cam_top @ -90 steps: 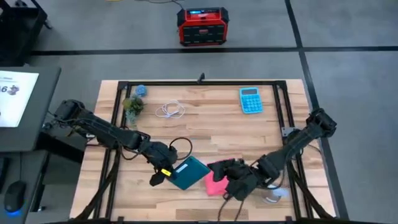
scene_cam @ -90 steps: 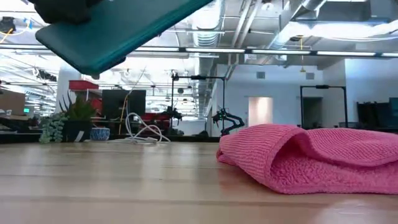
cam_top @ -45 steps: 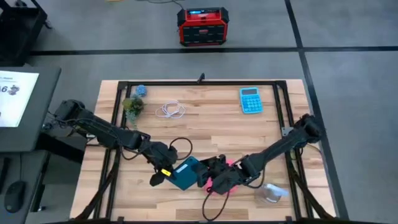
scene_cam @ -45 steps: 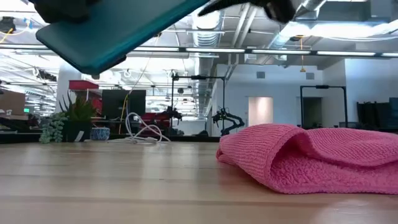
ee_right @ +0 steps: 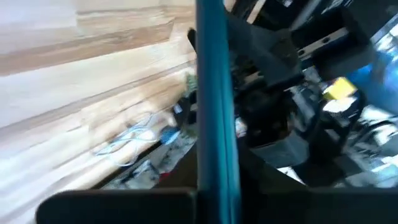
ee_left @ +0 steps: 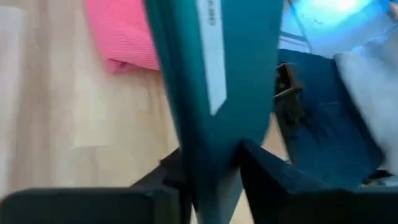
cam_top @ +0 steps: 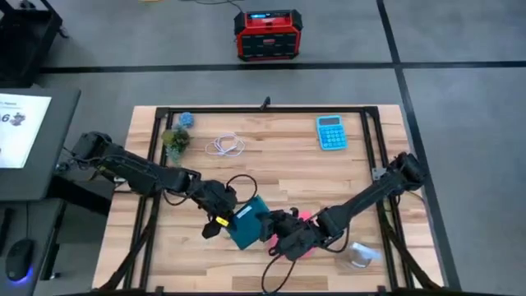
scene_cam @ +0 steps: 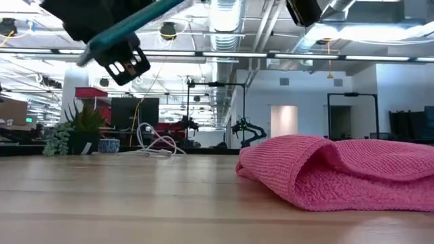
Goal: Apply microfiber cloth
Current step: Wipe the front of the cellphone with the pink microfiber cloth
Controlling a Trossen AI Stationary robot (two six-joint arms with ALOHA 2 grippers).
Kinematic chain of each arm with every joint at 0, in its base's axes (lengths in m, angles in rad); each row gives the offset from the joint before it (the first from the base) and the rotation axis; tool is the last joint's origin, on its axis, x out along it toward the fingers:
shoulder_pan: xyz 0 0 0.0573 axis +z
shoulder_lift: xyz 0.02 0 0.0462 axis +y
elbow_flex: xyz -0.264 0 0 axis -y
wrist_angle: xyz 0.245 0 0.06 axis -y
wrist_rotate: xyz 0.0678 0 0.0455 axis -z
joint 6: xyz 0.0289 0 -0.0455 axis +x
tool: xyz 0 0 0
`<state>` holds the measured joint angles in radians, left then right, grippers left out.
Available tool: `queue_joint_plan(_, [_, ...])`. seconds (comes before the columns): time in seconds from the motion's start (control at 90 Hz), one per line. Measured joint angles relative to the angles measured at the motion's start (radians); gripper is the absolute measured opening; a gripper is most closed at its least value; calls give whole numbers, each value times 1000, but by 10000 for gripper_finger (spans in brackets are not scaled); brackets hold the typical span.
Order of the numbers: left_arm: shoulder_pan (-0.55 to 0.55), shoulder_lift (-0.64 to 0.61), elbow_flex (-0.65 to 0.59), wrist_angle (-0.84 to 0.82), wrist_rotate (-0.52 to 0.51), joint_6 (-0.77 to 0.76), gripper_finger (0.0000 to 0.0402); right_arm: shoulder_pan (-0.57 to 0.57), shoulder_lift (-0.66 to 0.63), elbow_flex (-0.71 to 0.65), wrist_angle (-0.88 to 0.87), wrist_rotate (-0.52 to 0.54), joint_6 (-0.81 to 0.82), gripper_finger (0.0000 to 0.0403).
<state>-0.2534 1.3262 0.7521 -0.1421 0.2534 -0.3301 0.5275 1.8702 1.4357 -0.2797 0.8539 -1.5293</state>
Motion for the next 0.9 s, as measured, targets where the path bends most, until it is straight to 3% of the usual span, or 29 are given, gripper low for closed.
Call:
queue_joint_plan(0.167, [82, -55, 0, -144, -44, 47, 149, 0, -4, -2, -158, -5, 236, 17])
queue_joint_plan(0.367, [97, -181, 0, -220, -382, 140, 147, -31, -6, 114, -463, -69, 702, 15])
queue_joint_plan(0.467, [59, -225, 0, -144, -513, 204, 146, -81, -6, 219, -648, -205, 948, 15])
queue_joint_plan(0.644, [-40, -210, 1, 38, -598, 360, 146, -198, -8, 369, -861, -490, 1292, 14])
queue_joint_plan(0.778, [-79, -133, 0, 143, -629, 416, 146, -288, -8, 383, -930, -625, 1405, 16])
queue_joint_plan(0.9, [-80, -45, 1, 239, -633, 414, 146, -334, -7, 383, -949, -645, 1442, 20])
